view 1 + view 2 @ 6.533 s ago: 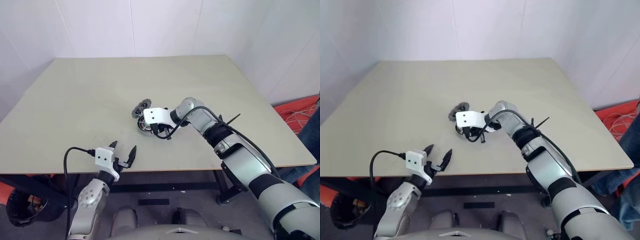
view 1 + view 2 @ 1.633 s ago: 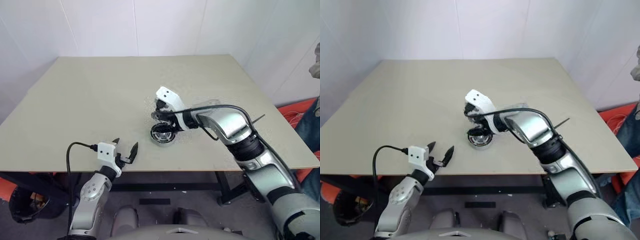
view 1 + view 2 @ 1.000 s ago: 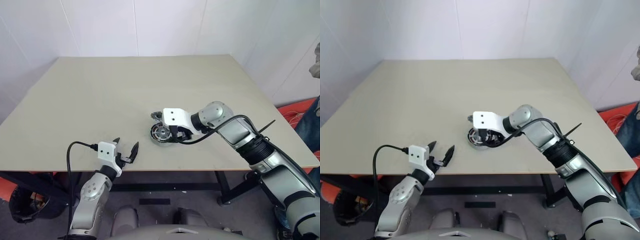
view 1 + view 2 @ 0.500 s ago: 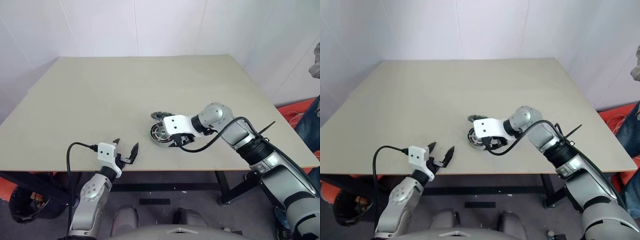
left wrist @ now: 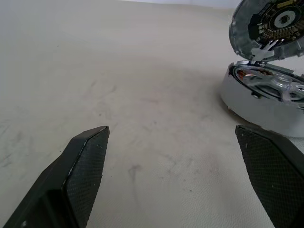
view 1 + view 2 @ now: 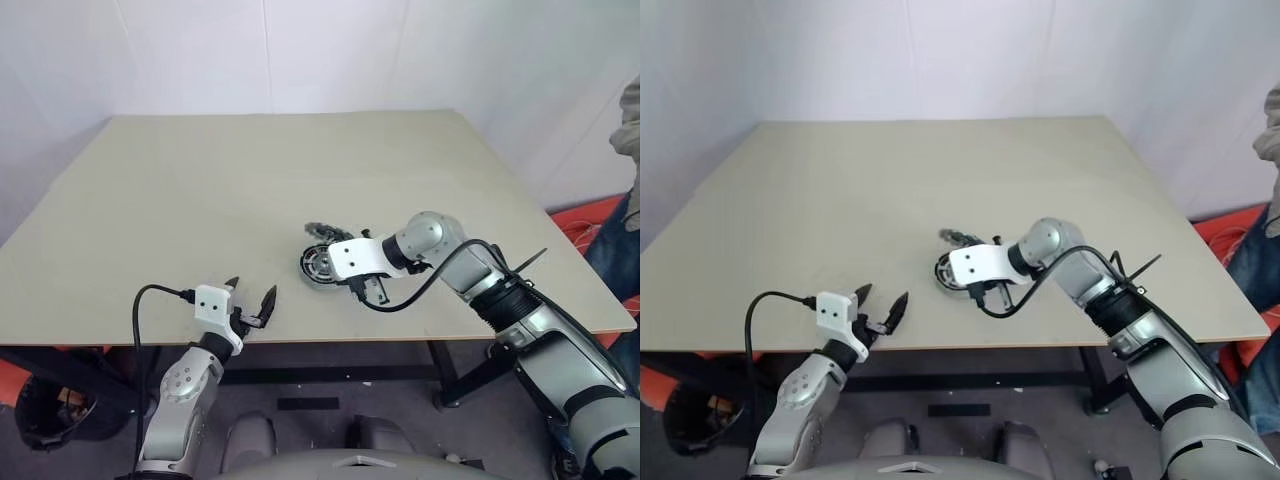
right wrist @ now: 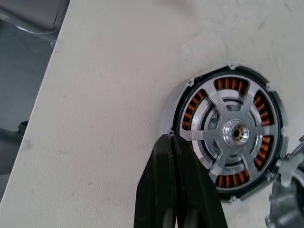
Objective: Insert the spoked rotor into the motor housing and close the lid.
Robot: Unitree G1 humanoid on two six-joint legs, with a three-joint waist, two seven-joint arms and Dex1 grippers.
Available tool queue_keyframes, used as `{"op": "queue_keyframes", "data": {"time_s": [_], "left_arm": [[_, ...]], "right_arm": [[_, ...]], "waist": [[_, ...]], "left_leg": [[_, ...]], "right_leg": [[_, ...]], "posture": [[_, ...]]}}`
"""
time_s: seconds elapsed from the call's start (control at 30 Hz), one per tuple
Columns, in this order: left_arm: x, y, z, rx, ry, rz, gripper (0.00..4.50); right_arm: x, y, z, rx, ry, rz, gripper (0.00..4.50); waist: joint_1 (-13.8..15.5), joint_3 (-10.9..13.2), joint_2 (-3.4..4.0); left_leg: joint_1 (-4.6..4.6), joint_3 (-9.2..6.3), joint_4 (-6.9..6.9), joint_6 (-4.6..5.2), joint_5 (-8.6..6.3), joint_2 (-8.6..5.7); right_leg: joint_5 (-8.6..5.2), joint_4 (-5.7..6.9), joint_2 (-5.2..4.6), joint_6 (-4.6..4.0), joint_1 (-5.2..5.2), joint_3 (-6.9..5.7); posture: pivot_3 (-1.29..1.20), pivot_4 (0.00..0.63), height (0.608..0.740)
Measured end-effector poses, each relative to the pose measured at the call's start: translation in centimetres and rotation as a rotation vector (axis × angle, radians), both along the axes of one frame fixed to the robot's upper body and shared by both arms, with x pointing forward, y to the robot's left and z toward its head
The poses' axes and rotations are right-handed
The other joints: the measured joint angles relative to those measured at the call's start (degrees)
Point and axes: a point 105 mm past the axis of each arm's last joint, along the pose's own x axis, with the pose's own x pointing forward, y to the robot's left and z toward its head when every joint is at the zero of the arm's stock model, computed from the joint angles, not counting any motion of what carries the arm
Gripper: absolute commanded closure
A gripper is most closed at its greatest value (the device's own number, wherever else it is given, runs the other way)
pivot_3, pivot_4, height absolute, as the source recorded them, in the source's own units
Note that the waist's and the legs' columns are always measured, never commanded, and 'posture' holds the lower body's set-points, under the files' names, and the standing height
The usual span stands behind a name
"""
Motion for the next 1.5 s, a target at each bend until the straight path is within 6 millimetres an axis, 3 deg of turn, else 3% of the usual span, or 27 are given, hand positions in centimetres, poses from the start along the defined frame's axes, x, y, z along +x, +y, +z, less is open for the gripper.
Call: {"op": "queue_keyframes", "data": {"time_s": [0.43,0.7,0.93,1.03,1.2,1.5], "left_arm": [[0.0,0.0,0.0,0.000,-0.001,0.001,0.00],[0.0,-0.1,0.0,-0.004,-0.003,0.001,0.00],[-0.3,0.0,-0.3,-0.006,0.008,0.007,0.00],[-0.3,0.0,-0.2,-0.006,0.005,0.009,0.00],[-0.2,0.0,-0.1,-0.006,0.006,0.007,0.00],[-0.2,0.0,-0.1,-0.006,0.006,0.006,0.00]], "right_arm": [[-0.3,0.5,0.3,0.020,0.087,-0.080,4.45],[-1.6,3.1,1.0,0.097,0.203,-0.180,4.45],[-1.5,3.4,1.3,0.114,0.197,-0.207,4.45],[-2.0,2.6,1.7,0.091,0.209,-0.178,3.87],[-1.9,2.2,1.7,0.085,0.210,-0.183,2.20],[-1.8,2.7,1.1,0.069,0.169,-0.172,2.20]], "waist": [[-0.37,-0.01,-0.05],[-0.28,-0.01,-0.05],[-0.18,0.00,-0.06],[-0.17,0.00,-0.06],[-0.30,0.00,-0.06],[-0.24,0.00,-0.06]], "left_leg": [[0.02,-0.01,0.00,0.00,0.00,0.02],[0.06,-0.02,0.00,0.03,-0.02,0.01],[0.09,-0.03,0.00,0.03,-0.02,-0.01],[0.08,-0.03,0.00,0.04,-0.03,-0.01],[0.06,-0.02,0.00,0.02,-0.02,0.02],[0.07,-0.03,0.00,0.02,-0.02,0.00]], "right_leg": [[0.10,0.02,0.01,-0.17,0.02,0.00],[0.17,-0.02,0.01,-0.31,-0.02,0.00],[0.08,-0.02,-0.01,-0.14,-0.03,0.00],[0.16,-0.04,-0.01,-0.27,-0.01,0.00],[0.01,-0.02,0.01,-0.03,-0.01,0.00],[0.15,-0.03,0.00,-0.26,-0.03,0.00]], "posture": [[0.00,0.000,0.740],[0.00,0.000,0.740],[0.00,0.000,0.740],[0.00,0.000,0.740],[0.00,0.000,0.740],[0.00,0.000,0.740]]}}
